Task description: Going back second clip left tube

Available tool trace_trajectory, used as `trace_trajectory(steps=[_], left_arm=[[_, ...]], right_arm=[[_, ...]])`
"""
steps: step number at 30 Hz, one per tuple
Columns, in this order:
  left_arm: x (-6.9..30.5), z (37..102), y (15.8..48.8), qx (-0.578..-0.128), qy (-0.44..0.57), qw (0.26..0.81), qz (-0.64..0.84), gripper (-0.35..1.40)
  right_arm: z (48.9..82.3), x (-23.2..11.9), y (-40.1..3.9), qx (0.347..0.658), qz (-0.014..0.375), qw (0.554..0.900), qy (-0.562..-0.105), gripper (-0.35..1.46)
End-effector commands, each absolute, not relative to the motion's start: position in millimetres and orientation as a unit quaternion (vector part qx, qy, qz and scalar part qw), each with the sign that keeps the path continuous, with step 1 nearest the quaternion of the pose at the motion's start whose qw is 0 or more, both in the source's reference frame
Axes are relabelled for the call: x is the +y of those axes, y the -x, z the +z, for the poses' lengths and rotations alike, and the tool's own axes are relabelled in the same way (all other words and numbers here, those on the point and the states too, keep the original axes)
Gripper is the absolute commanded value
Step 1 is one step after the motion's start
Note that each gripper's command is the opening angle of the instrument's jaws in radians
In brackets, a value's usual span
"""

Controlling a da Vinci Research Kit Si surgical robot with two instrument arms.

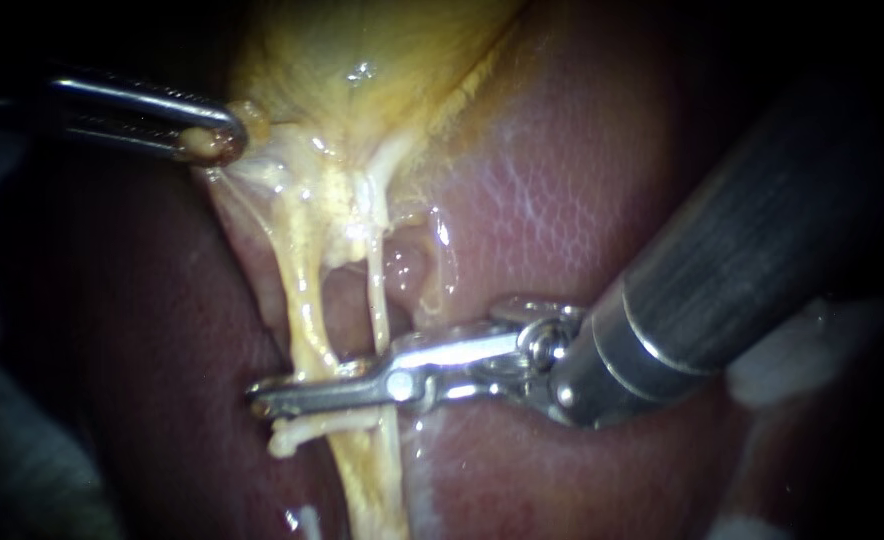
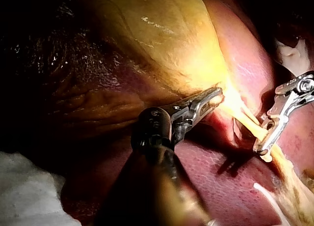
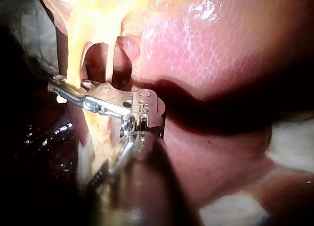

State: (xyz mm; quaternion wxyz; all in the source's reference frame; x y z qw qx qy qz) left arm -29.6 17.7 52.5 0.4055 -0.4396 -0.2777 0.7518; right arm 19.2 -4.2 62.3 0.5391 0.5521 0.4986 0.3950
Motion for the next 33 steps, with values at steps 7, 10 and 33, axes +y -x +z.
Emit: trace_trajectory(steps=[7, 10, 33], left_arm=[[17.7, 52.5, 29.6, -0.278, 0.440, 0.405, 0.752, -0.35], [17.7, 52.5, 29.6, -0.278, 0.440, 0.405, 0.752, -0.35], [17.7, 52.6, 29.3, -0.278, 0.440, 0.405, 0.752, -0.35]], right_arm=[[62.7, -4.0, -20.7, 0.529, 0.351, 0.595, -0.493, 0.41], [63.0, -3.9, -21.0, 0.530, 0.342, 0.622, -0.464, 0.46], [57.1, -0.4, -13.9, 0.534, 0.127, 0.796, -0.255, 0.48]])
